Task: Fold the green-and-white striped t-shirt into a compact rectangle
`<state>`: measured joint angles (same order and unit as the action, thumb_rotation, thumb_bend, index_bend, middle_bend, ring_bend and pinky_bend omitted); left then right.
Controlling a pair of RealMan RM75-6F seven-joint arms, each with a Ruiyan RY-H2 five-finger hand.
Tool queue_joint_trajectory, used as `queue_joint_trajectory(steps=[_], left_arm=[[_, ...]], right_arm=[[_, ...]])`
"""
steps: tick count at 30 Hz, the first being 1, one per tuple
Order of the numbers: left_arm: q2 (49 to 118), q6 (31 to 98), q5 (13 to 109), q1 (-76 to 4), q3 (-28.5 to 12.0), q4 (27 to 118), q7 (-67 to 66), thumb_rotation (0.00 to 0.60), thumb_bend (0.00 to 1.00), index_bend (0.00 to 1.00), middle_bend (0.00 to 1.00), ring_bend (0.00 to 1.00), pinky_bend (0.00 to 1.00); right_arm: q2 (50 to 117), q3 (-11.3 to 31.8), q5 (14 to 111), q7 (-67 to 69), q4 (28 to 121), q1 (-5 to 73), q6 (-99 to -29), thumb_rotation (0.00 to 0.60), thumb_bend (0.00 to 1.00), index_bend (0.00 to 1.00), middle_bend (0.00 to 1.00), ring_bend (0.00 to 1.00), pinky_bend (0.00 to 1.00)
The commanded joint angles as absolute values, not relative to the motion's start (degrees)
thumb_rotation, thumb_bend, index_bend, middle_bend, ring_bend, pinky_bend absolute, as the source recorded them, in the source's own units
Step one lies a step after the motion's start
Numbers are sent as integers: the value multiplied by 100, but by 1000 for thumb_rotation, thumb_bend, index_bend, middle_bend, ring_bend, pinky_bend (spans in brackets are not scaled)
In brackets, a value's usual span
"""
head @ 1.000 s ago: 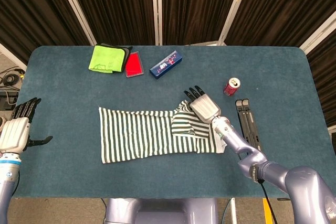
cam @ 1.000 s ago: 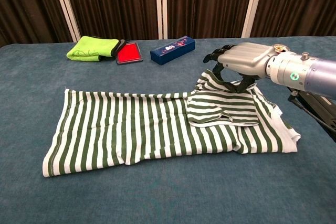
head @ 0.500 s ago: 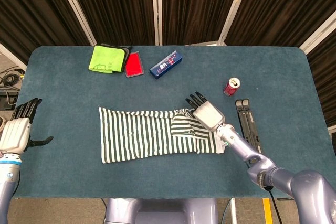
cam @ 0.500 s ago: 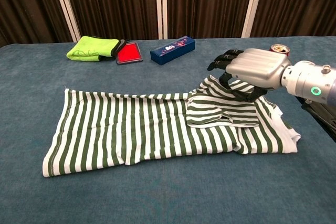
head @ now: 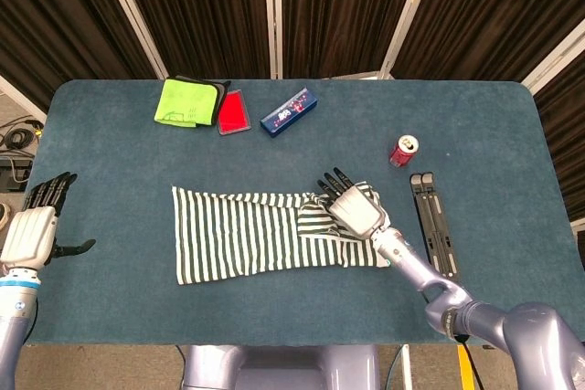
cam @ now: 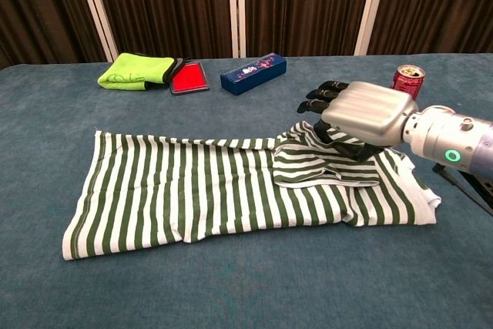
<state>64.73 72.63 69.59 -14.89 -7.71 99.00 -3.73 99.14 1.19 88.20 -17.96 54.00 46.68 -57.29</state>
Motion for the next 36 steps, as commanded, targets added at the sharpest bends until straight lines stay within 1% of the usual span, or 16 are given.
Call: queue_joint_trajectory(steps=[1, 6, 7, 8, 9, 11, 14, 17, 20, 24, 30, 36], left_arm=[[6470, 7267, 6961, -1487, -772, 9902, -369, 600, 128, 0, 0, 0, 0], [6451, 7241, 6933, -1488, -785, 9883, -313, 600, 128, 0, 0, 0, 0], [6449, 7238, 6930, -1489, -787, 9880, -305, 600, 128, 0, 0, 0, 0], [6447, 7235, 6928, -1490, -789, 9879, -299, 600, 128, 0, 0, 0, 0], [6445, 7230, 6928, -1490, -788, 9878, -294, 600, 128, 0, 0, 0, 0], [6441, 7228, 6927, -1491, -789, 9878, -289, 600, 128, 0, 0, 0, 0], [6438, 7234, 6927, -1488, -789, 9881, -285, 600, 128, 0, 0, 0, 0], [6432, 7237, 6930, -1485, -790, 9888, -274, 600, 128, 0, 0, 0, 0], [6424, 7247, 6952, -1481, -785, 9902, -265, 600, 128, 0, 0, 0, 0], [6409, 7262, 6997, -1470, -770, 9930, -245, 600, 128, 0, 0, 0, 0], [6413, 7284, 7053, -1464, -746, 9926, -265, 600, 128, 0, 0, 0, 0], [6463, 7289, 7144, -1476, -703, 9841, -320, 600, 129, 0, 0, 0, 0]], right_arm=[[10055, 261, 8609, -1975, 5423, 4688, -5533, 600, 465, 755, 97, 0, 0], [10192, 427, 8333, -2136, 5409, 4700, -5320, 600, 463, 754, 88, 0, 0], [10203, 443, 8294, -2155, 5417, 4698, -5284, 600, 460, 737, 81, 0, 0], [10210, 455, 8263, -2178, 5428, 4697, -5254, 600, 453, 697, 74, 0, 0], [10212, 461, 8245, -2203, 5443, 4695, -5237, 600, 445, 648, 66, 0, 0], [10198, 465, 8231, -2230, 5500, 4694, -5217, 600, 389, 435, 39, 0, 0], [10130, 471, 8225, -2242, 5655, 4675, -5232, 600, 288, 205, 13, 0, 0], [9995, 475, 8214, -2299, 5926, 4628, -5285, 600, 245, 101, 1, 0, 0], [9770, 468, 8239, -2380, 6306, 4556, -5409, 600, 242, 64, 0, 0, 0], [9314, 445, 8348, -2382, 6985, 4420, -5676, 600, 242, 62, 0, 0, 0], [8672, 365, 8587, -2419, 7768, 4242, -6028, 600, 242, 62, 0, 0, 0], [7958, 199, 9016, -2212, 8190, 3937, -6613, 600, 225, 63, 4, 0, 0]])
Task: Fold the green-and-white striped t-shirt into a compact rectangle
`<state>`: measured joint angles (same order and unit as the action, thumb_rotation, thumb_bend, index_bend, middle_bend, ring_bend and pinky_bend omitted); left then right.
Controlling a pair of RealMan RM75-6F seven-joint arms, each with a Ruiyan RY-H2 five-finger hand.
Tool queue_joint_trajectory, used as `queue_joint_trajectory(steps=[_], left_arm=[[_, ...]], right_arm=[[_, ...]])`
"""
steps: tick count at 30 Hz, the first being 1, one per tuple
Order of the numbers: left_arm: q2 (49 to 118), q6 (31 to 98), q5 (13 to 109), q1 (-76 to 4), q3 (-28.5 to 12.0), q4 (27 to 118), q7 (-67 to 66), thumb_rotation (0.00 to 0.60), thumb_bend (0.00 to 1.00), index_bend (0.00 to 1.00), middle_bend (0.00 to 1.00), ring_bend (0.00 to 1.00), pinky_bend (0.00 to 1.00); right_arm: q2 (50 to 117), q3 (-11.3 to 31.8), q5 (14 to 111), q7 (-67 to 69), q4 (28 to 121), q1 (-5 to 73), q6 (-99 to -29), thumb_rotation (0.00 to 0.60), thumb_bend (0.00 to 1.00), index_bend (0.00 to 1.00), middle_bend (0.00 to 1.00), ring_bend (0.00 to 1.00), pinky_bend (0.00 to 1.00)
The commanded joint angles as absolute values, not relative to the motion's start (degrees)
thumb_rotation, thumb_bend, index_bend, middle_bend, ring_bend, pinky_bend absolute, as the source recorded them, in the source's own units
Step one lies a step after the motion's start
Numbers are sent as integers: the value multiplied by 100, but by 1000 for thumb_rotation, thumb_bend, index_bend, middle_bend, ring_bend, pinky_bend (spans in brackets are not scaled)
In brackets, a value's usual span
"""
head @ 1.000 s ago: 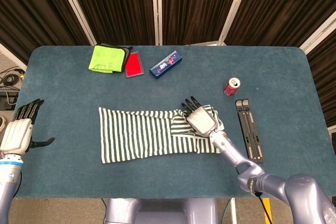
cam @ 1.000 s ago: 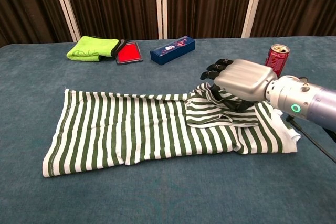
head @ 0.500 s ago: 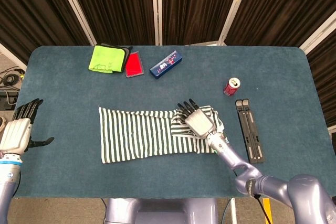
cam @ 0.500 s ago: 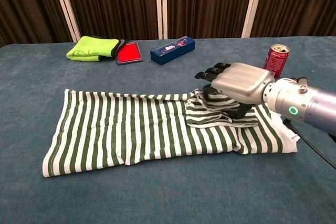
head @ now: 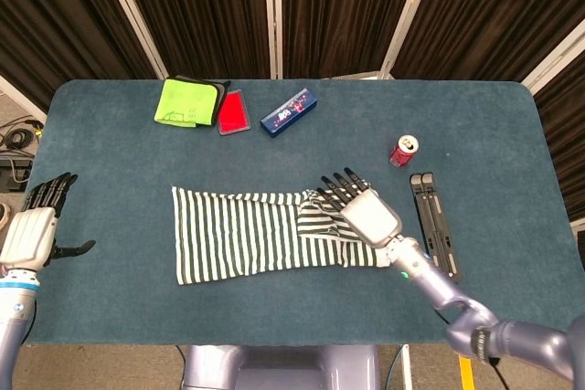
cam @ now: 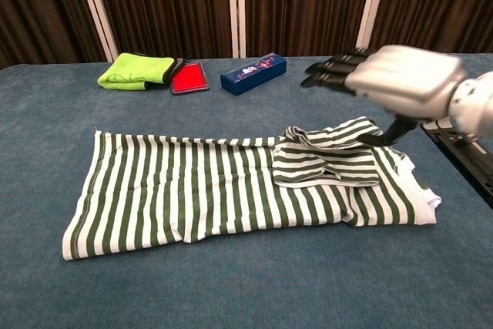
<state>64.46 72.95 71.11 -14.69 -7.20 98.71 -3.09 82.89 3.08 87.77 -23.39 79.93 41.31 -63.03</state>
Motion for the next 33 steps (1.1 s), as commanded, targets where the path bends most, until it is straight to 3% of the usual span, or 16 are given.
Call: queue_joint_trajectory(steps=[1, 8, 12, 20, 26, 33], left_arm=[[6475, 7280, 7178, -1484, -689, 9811, -321, 600, 128, 0, 0, 0, 0], [6626, 7031, 7574, -1646, -555, 9394, -126, 600, 128, 0, 0, 0, 0], [6989, 6681, 8392, -2043, -363, 8574, 244, 600, 128, 0, 0, 0, 0], [7709, 6464, 9533, -2684, -28, 7187, 859, 600, 133, 218, 0, 0, 0], [8083, 6146, 9725, -3042, 59, 6840, 629, 600, 155, 307, 0, 0, 0], [8373, 5944, 9740, -3283, 115, 6592, 502, 600, 208, 345, 0, 0, 0]], right_arm=[[7853, 171, 9071, -2162, 8217, 3874, -6714, 600, 211, 63, 4, 0, 0], [7254, 62, 9176, -1671, 8309, 3259, -7551, 600, 71, 50, 0, 0, 0], [6902, 50, 8772, -1403, 8529, 2622, -8103, 600, 6, 14, 0, 0, 0], [6856, 140, 8540, -917, 8503, 1946, -8753, 600, 0, 1, 0, 0, 0], [6898, 241, 8407, -543, 8497, 1598, -9052, 600, 0, 1, 0, 0, 0], [6904, 374, 8276, -326, 8661, 1322, -9218, 600, 0, 2, 0, 0, 0]])
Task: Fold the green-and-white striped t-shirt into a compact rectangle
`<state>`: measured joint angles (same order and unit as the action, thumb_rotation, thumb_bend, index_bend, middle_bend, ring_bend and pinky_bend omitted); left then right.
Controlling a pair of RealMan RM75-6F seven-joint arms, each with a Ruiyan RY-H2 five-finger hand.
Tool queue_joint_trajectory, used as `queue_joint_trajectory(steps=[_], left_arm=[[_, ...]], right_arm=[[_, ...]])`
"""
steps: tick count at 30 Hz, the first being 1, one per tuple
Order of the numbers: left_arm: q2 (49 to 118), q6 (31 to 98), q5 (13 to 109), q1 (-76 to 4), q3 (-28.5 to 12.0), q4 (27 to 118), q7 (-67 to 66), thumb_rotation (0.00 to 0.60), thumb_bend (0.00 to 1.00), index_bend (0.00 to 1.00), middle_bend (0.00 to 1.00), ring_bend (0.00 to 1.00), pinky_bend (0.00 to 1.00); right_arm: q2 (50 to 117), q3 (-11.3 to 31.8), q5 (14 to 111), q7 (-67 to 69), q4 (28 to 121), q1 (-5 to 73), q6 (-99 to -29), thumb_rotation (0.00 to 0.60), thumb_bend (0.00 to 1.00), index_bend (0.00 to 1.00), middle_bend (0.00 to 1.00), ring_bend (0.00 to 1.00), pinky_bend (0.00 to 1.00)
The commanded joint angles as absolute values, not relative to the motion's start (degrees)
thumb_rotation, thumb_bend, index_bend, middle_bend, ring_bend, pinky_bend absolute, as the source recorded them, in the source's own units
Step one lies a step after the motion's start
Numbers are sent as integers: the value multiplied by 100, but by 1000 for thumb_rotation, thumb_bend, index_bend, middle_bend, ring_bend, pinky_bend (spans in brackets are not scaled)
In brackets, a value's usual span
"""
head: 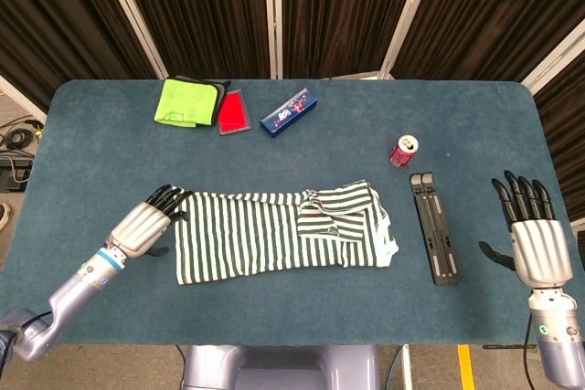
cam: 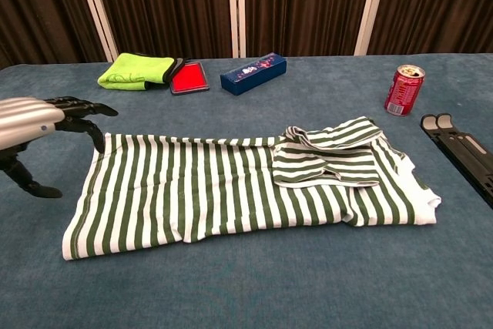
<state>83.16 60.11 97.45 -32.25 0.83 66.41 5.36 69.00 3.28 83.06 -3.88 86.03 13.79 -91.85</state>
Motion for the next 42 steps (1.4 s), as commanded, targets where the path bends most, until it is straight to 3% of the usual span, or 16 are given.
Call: queue_joint_trajectory(steps=[1, 21, 42], left_arm=[[8390, 5907, 9734, -3311, 128, 6573, 490, 600, 218, 348, 0, 0, 0], [8529, 5998, 9701, -3349, 381, 6193, 575, 600, 221, 353, 0, 0, 0], [9102, 5813, 9601, -3578, 441, 5729, 573, 600, 236, 348, 0, 0, 0]], right_arm=[[6883, 382, 8286, -330, 8681, 1313, -9206, 600, 0, 4, 0, 0, 0], [6770, 572, 8426, -317, 8776, 1139, -9215, 600, 0, 43, 0, 0, 0], [6729, 750, 8458, -204, 8793, 1037, -9108, 600, 0, 58, 0, 0, 0]])
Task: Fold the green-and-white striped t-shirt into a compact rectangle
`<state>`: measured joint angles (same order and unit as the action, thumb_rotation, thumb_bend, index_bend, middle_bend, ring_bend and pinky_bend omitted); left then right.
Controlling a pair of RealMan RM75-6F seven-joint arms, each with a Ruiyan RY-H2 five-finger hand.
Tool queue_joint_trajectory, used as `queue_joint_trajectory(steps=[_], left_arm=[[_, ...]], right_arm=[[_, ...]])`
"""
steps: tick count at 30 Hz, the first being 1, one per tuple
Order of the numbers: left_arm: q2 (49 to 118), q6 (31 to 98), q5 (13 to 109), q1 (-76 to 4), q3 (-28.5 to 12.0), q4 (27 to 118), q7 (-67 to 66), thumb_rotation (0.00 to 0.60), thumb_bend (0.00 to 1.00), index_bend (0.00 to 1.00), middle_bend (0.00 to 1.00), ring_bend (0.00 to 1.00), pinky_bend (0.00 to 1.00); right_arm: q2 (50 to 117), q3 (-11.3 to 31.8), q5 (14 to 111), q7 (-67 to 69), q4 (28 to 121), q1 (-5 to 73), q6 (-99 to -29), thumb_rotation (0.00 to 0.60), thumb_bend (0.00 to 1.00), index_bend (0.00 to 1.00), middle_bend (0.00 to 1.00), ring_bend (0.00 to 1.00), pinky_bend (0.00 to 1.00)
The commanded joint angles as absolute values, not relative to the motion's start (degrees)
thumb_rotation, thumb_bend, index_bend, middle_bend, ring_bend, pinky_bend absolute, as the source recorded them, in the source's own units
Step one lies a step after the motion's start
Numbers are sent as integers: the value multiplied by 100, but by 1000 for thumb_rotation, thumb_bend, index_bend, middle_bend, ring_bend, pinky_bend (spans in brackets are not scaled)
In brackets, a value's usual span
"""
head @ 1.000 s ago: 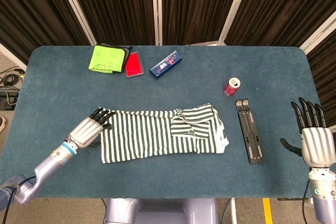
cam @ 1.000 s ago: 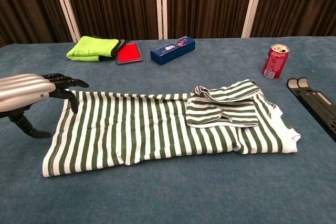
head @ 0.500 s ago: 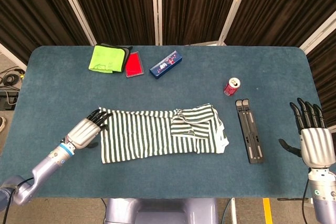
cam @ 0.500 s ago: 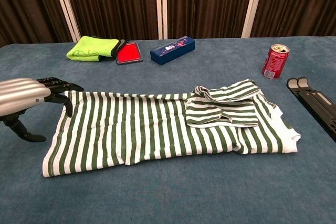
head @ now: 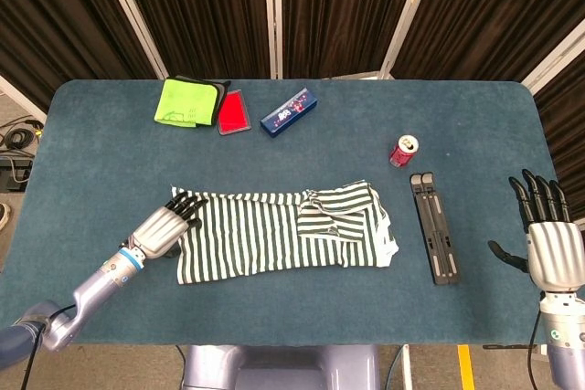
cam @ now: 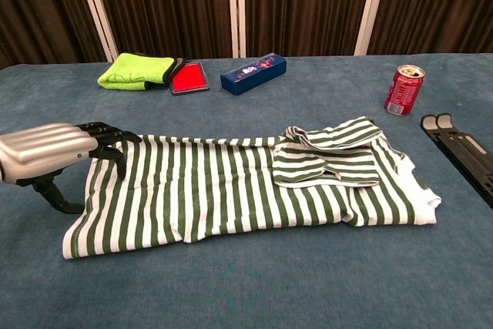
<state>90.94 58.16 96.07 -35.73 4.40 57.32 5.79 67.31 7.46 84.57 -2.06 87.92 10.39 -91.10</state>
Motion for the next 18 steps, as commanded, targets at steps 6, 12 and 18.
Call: queue_joint_trajectory(steps=[6, 12, 18], left_arm=[[9155, 5799, 9567, -3600, 445, 5718, 549, 600, 364, 348, 0, 0, 0], [9180, 5797, 9535, -3632, 430, 5721, 509, 600, 394, 348, 0, 0, 0], [9208, 5767, 9487, -3657, 432, 5743, 483, 600, 427, 366, 0, 0, 0]], right_arm=[[6716, 777, 8483, -184, 8806, 1015, -9115, 600, 0, 63, 0, 0, 0], [6703, 794, 8505, -159, 8816, 999, -9104, 600, 0, 65, 0, 0, 0], [6691, 817, 8532, -136, 8831, 980, -9100, 600, 0, 68, 0, 0, 0]])
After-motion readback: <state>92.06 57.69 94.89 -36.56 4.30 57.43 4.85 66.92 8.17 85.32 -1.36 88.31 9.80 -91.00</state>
